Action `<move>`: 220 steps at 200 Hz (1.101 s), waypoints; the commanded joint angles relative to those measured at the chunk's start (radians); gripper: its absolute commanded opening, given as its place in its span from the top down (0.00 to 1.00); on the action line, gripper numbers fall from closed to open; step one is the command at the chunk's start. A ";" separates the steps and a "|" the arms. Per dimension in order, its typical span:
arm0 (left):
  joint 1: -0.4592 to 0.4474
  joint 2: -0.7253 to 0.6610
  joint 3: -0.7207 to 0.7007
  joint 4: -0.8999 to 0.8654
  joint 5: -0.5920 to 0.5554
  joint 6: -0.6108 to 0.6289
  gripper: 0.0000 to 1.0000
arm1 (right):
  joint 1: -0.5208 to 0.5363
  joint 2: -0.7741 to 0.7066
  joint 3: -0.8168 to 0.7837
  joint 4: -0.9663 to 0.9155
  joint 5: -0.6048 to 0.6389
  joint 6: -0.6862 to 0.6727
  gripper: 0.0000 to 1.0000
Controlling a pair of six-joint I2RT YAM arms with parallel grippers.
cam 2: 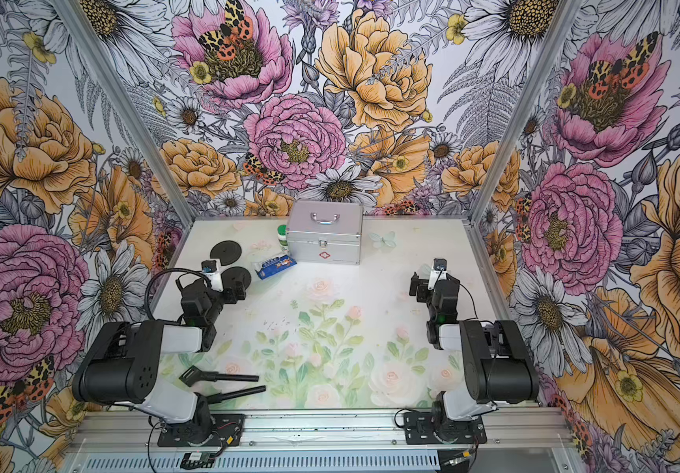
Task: Assemble a microphone stand
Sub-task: Move the microphone stand base to the center of the board.
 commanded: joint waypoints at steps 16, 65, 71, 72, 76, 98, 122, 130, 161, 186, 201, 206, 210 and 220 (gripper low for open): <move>0.007 -0.013 0.016 0.002 0.014 -0.014 0.01 | 0.009 0.002 0.010 0.013 0.003 0.000 0.00; 0.008 -0.012 0.017 0.002 0.018 -0.015 0.01 | 0.012 -0.001 0.008 0.016 0.009 -0.003 0.00; 0.009 -0.012 0.017 0.002 0.018 -0.015 0.01 | 0.014 -0.001 0.004 0.021 0.008 -0.005 0.00; 0.008 -0.012 0.017 0.002 0.018 -0.015 0.01 | 0.015 -0.001 0.003 0.021 0.008 -0.005 0.00; 0.008 -0.012 0.016 0.002 0.019 -0.015 0.01 | 0.019 -0.002 -0.001 0.026 0.008 -0.011 0.00; 0.009 -0.012 0.018 0.002 0.019 -0.015 0.01 | 0.031 -0.003 -0.012 0.047 0.018 -0.026 0.00; 0.026 -0.008 0.018 0.007 0.049 -0.024 0.01 | 0.029 -0.002 -0.004 0.039 0.014 -0.023 0.00; 0.025 -0.006 0.018 0.011 0.050 -0.024 0.01 | 0.025 -0.001 -0.001 0.031 0.007 -0.021 0.00; 0.027 -0.006 0.018 0.012 0.050 -0.026 0.01 | 0.011 0.002 0.010 0.013 0.017 0.006 0.00; 0.041 -0.008 0.014 0.017 0.071 -0.035 0.01 | 0.005 0.002 0.011 0.010 0.012 0.008 0.00; 0.064 -0.006 0.001 0.046 0.114 -0.047 0.01 | 0.006 -0.005 0.004 0.017 0.000 0.004 0.00; 0.064 -0.003 0.001 0.052 0.117 -0.049 0.01 | 0.006 -0.012 0.002 0.018 -0.019 -0.003 0.00; 0.064 -0.001 0.002 0.055 0.115 -0.049 0.01 | 0.007 -0.023 -0.001 0.016 -0.039 -0.011 0.00; 0.063 -0.002 0.002 0.054 0.114 -0.049 0.02 | 0.009 -0.073 -0.012 -0.008 -0.064 -0.027 0.00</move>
